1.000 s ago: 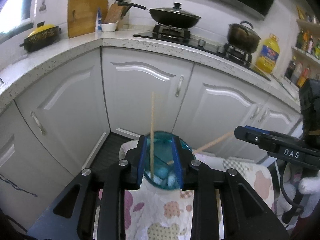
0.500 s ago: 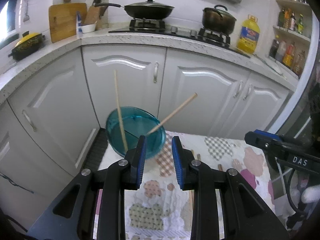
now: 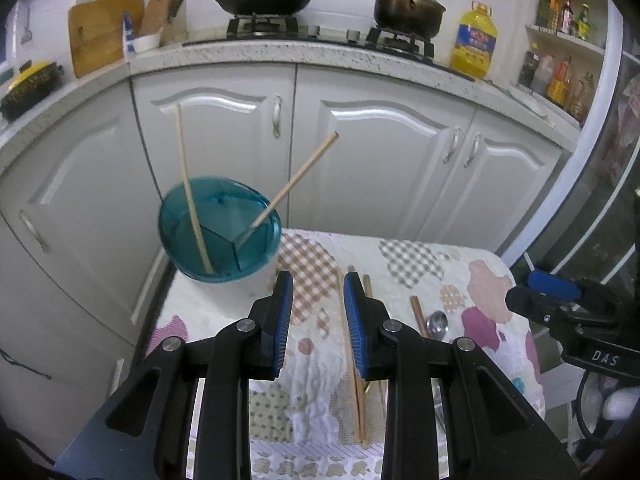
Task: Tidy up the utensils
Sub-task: 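Move both open tools back over the remaining utensils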
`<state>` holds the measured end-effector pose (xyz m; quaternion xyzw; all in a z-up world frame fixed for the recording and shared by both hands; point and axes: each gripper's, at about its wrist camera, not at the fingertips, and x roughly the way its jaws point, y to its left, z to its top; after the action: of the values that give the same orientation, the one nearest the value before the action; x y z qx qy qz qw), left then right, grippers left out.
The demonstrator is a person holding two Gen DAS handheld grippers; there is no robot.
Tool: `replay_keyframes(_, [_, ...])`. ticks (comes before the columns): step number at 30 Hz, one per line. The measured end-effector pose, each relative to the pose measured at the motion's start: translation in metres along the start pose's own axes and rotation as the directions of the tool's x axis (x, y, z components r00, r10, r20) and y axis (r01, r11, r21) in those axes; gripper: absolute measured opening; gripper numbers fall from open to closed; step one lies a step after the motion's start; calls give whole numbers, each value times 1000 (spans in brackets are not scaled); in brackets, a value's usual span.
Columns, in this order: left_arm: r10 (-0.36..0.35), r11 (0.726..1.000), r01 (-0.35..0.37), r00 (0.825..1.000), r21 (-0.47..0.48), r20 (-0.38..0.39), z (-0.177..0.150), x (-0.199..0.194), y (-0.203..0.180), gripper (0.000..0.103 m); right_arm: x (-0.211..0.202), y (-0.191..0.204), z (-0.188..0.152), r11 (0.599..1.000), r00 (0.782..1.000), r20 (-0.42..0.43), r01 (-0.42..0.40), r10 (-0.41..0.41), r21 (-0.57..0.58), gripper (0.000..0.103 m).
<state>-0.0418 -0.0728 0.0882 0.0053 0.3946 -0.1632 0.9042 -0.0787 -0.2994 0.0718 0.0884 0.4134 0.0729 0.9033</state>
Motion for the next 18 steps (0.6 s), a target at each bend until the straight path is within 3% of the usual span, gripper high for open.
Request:
replay_keyframes(6, [-50,999,51,993,2,-104,-20,32,-1,25,18,-23,-17,999,998,-66,12,-9,42,61])
replay_keyframes(8, [-63,998,64,988,4,-144,-27,44,-1,25,25,-29,-22,998,997,-83,5,0,61,54])
replay_keyframes(18, [-143,989,143,941,-23,-306,-51,115,-5,19,72,-38,-28,996,983,-180,-14,30,88,50])
